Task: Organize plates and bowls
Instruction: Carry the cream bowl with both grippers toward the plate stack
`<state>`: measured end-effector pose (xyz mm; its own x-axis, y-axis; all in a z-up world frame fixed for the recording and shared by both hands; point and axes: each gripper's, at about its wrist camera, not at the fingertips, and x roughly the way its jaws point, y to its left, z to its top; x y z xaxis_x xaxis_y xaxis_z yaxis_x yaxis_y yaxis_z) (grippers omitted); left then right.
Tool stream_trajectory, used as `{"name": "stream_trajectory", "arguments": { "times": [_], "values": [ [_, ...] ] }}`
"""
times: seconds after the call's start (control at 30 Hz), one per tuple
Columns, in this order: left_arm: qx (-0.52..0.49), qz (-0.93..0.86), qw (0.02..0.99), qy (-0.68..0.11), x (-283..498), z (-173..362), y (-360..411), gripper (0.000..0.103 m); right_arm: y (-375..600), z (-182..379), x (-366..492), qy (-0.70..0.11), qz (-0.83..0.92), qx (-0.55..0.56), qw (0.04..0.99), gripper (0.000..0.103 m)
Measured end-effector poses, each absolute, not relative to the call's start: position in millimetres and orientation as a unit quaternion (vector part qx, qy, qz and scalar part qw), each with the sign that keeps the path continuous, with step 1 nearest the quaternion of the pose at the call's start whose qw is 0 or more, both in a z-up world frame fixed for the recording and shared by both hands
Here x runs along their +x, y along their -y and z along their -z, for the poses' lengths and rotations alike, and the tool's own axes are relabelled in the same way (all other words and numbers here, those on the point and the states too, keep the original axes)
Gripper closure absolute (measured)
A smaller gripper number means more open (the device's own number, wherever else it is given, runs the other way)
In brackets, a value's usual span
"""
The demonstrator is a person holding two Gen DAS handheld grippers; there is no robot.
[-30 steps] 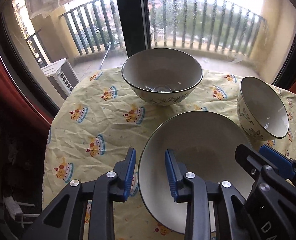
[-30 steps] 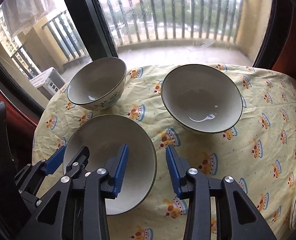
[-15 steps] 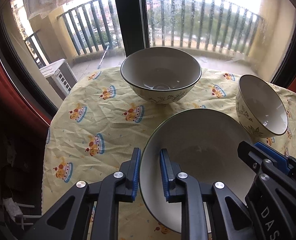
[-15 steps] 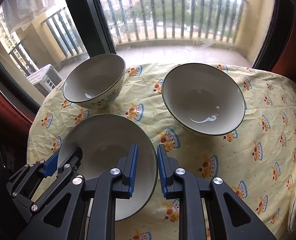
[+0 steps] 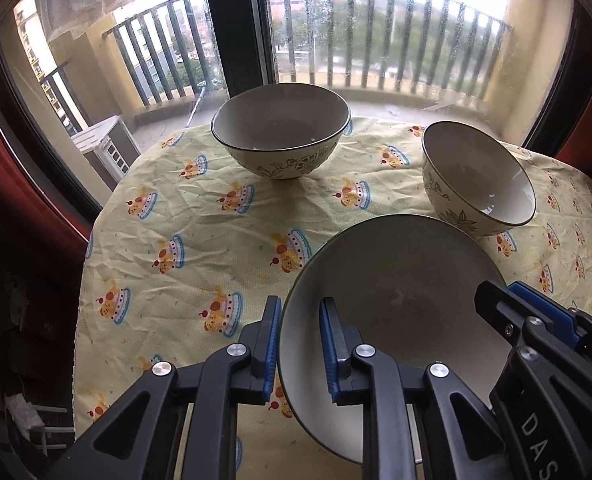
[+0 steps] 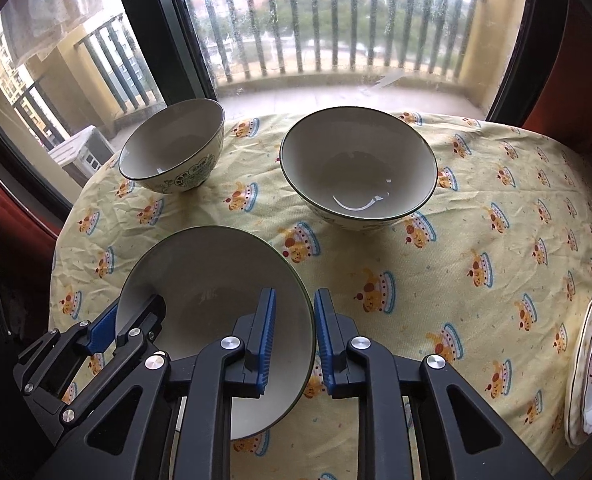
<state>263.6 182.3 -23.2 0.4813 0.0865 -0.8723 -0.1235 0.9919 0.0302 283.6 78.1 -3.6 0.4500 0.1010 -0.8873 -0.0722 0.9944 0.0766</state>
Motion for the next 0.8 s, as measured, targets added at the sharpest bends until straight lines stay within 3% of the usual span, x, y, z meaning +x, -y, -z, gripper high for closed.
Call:
{"name": "stream_trajectory", "arguments": {
  "times": [0.8],
  "values": [
    [-0.019,-0.051,0.857,-0.512,202.6,5.5,-37.2,0.086,69.5,-18.4,216.7,-0.527,-0.039,0.023,0.849,0.079]
  ]
}}
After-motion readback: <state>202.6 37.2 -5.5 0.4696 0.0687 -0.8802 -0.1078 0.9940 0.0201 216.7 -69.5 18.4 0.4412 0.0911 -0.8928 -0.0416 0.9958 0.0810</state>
